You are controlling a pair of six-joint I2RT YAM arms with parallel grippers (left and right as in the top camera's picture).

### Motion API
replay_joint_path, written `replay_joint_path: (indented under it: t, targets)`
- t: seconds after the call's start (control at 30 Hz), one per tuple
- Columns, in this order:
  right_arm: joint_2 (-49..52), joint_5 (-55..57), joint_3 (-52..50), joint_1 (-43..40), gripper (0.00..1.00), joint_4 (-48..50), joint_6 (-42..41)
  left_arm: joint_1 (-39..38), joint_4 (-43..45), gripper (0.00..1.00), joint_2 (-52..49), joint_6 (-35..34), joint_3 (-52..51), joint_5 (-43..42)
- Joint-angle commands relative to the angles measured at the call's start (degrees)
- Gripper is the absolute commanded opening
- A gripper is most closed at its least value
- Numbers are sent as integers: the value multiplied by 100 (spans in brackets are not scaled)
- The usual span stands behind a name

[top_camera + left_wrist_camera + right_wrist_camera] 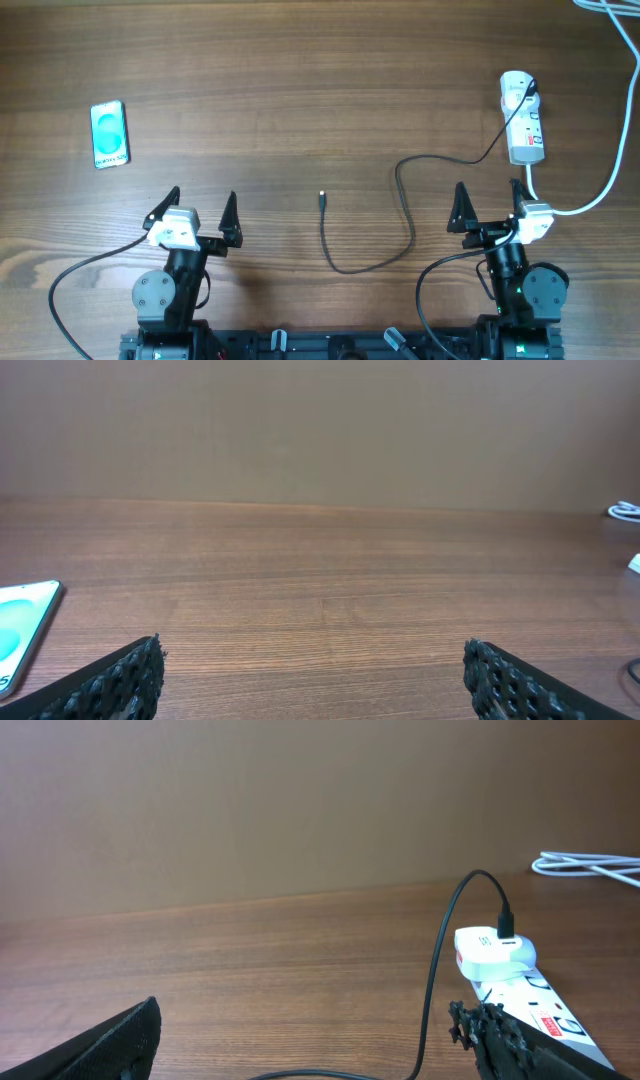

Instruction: Plug charger to phone and switch on socket

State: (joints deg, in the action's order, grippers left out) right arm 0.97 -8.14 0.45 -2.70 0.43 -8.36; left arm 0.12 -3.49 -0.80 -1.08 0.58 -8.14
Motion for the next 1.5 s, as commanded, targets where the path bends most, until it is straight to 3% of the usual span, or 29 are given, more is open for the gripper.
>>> replay_joint_path:
  t: [0.0, 0.77, 0.9, 1.13, 1.3, 1.47]
  targets:
    - [-55, -72, -15, 22, 100, 20, -76, 9, -26, 100, 42, 85, -26, 74]
    - [-55, -72, -15, 22, 100, 20, -79, 9, 229, 100, 42, 39, -24, 267]
    - [-55, -72, -15, 22, 100, 20, -76, 11, 195, 100, 37, -796, 308, 179]
    - [-55, -72, -15, 22, 100, 20, -79, 9, -1375, 100, -522, -1873, 1985, -46]
    - [-55, -72, -15, 22, 100, 20, -76, 9, -3565, 100, -1784, -1882, 4210, -295]
    - [-55, -72, -15, 22, 100, 20, -79, 9, -6015, 100, -3735, -1869, 6992, -295]
